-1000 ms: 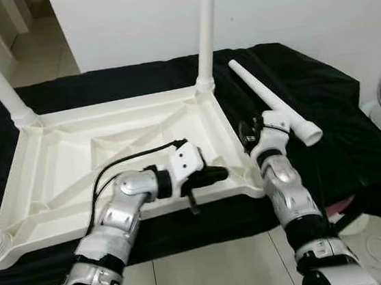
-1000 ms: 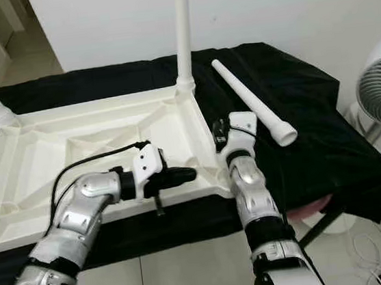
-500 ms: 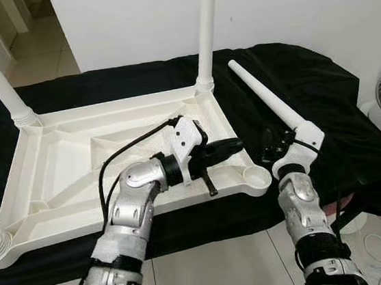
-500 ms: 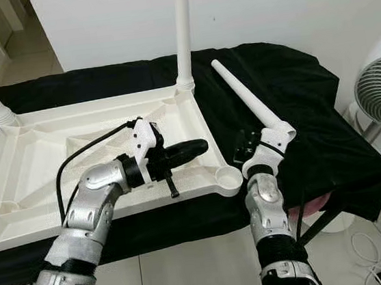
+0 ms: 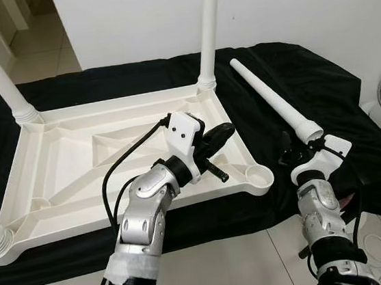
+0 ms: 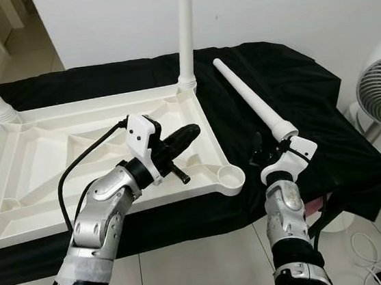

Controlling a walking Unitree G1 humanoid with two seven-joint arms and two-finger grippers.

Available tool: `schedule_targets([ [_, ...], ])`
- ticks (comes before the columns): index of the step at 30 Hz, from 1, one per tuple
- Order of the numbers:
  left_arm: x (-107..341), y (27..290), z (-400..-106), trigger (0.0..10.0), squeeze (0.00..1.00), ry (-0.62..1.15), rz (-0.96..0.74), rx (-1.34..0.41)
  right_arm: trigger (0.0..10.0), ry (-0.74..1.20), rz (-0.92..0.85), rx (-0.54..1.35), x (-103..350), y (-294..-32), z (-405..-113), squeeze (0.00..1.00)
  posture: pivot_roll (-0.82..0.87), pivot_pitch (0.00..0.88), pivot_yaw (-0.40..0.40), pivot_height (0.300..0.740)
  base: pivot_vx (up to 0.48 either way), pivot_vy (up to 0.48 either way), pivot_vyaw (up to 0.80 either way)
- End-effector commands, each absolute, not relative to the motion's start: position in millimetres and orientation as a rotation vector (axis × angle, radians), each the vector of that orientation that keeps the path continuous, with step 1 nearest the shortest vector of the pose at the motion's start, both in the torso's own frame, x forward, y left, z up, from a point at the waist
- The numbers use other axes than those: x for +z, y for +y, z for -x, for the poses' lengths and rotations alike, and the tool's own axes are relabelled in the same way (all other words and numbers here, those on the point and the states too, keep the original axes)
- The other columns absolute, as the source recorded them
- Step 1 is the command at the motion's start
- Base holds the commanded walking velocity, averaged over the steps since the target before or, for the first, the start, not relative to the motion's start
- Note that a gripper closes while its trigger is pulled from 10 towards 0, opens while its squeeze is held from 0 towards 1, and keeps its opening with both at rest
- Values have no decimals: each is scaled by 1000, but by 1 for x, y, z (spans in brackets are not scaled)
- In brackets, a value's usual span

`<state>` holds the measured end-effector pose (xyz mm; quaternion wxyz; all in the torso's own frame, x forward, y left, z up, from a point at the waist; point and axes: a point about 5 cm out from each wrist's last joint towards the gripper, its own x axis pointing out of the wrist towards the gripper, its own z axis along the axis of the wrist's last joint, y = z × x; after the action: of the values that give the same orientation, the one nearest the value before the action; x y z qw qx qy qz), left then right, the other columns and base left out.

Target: Building children table

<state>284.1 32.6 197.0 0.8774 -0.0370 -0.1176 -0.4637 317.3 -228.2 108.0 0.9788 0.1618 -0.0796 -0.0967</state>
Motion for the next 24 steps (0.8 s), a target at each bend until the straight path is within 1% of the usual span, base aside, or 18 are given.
schedule_targets([
  [1, 195, 27, -279, 10000, 0, -233, 68, -991, 10000, -140, -354, -181, 104, -227, -318, 1000, -46, 3, -11, 740, 0, 0, 0],
  [2, 195, 27, -277, 10000, 0, -224, 70, -995, 10000, -139, -355, -178, 103, -227, -318, 435, -45, 6, -12, 740, 0, 0, 0],
  [3, 195, 27, -277, 10000, 0, -224, 70, -995, 10000, -139, -355, -178, 103, -227, -318, 435, -45, 6, -12, 740, 0, 0, 0],
  [4, 194, 26, -275, 10000, 0, -218, 71, -1000, 10000, -141, -357, -172, 103, -227, -318, 0, -40, 9, -14, 740, 0, 0, 0],
  [15, 193, 18, -265, 10000, 0, -185, 80, -1019, 10000, -179, -402, -199, 107, -241, -320, 0, -32, 14, -10, 740, 0, 0, 0],
  [24, 193, 18, -262, 10000, 0, -157, 71, -1028, 10000, -233, -402, -268, 112, -252, -318, 0, -35, 15, 3, 740, 0, 0, 0],
])
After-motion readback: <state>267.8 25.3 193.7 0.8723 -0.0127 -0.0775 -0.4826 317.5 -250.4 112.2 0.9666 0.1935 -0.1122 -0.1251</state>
